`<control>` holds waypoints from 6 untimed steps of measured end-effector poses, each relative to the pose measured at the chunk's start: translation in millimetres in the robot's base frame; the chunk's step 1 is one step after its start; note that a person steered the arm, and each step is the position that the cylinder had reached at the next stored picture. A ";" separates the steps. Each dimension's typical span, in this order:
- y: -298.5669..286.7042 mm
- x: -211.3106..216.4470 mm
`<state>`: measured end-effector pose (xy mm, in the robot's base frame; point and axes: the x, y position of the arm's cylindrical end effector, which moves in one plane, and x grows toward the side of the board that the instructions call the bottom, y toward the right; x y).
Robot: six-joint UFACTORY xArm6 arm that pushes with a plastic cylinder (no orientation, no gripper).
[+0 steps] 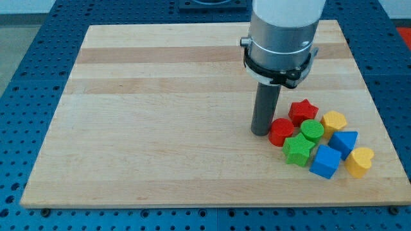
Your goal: Point your arm to the bottom of the blue cube
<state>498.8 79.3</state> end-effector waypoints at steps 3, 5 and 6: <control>-48.8 33.0; -25.9 105.3; 24.3 116.5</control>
